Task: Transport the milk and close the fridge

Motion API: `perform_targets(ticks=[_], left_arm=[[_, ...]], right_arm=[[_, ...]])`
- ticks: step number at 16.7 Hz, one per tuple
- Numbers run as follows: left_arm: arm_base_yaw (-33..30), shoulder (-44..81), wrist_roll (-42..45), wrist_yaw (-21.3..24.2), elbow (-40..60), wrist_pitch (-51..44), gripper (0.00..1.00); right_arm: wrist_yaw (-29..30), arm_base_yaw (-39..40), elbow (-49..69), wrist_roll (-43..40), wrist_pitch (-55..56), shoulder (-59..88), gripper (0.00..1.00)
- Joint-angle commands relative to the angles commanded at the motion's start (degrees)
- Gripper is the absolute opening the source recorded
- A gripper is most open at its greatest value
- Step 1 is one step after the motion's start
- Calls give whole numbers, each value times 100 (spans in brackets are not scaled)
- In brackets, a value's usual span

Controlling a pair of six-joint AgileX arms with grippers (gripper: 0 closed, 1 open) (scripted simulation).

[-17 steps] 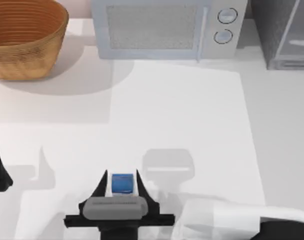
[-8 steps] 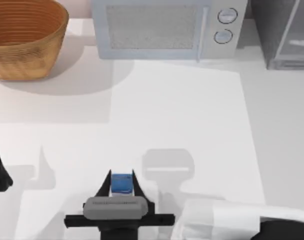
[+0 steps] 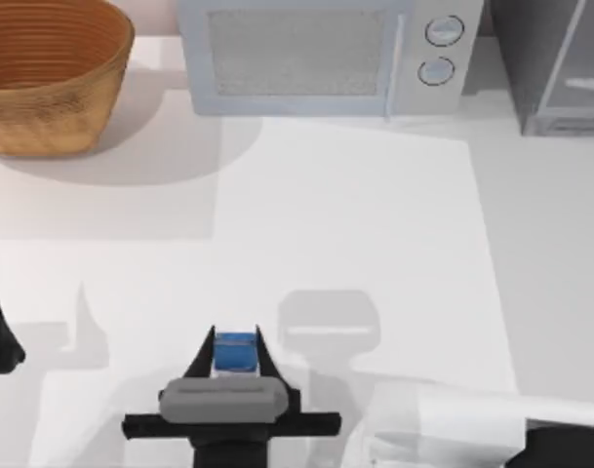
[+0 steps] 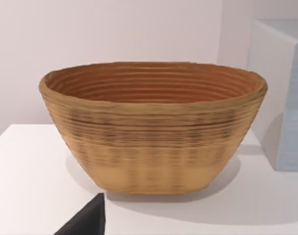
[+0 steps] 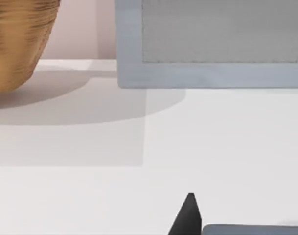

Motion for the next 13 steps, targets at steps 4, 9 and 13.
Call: perform_targets(ticks=[4,9,13], left_arm=[[0,0,0,0,0,0,100],[0,0,0,0,0,0,100],[0,0,0,0,0,0,100]], right_arm=[[4,-5,-107,21,-342,-406,0],[-3,-13,-99,33,-355,-426,0],[-551,-531,-443,25,-367,-840,0]])
